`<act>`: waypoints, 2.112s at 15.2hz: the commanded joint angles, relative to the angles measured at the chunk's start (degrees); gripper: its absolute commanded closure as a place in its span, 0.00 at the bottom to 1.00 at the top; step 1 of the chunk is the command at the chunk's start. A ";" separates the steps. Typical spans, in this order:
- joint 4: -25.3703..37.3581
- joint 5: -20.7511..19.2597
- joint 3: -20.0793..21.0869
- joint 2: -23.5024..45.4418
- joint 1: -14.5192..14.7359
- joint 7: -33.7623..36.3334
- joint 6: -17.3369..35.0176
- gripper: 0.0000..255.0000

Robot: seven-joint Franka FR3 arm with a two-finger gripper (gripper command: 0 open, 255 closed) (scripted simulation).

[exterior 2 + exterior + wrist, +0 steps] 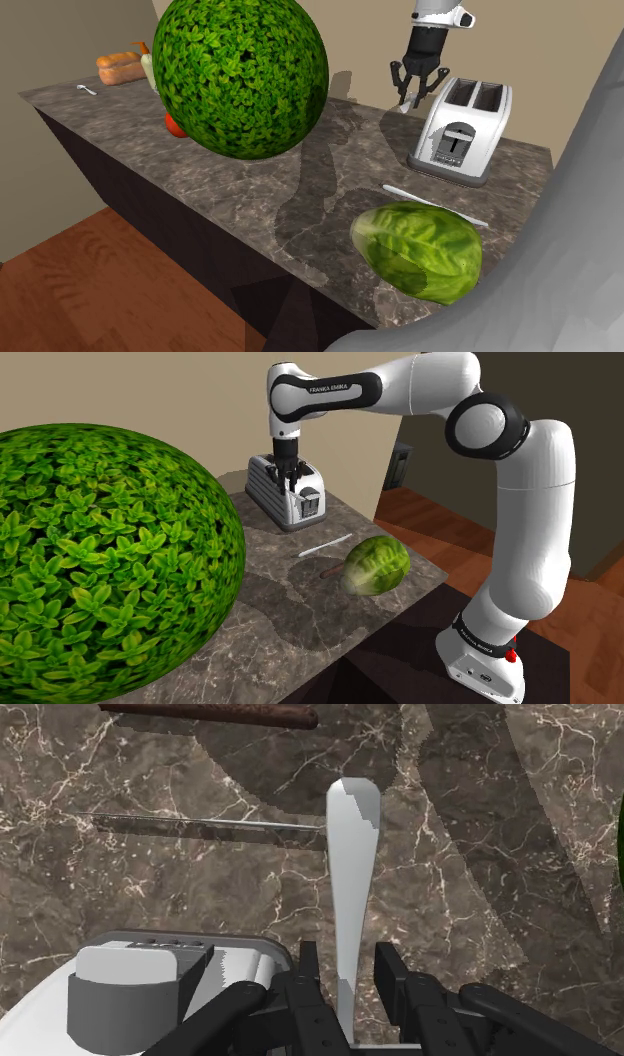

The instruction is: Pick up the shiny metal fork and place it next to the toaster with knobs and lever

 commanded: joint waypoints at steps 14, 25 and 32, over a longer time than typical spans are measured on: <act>-8.19 -0.62 -0.40 2.25 -0.17 0.07 10.41 1.00; -11.97 -1.44 -0.88 5.44 0.01 0.29 17.29 1.00; -13.47 -2.08 -1.28 8.06 0.24 0.48 21.35 1.00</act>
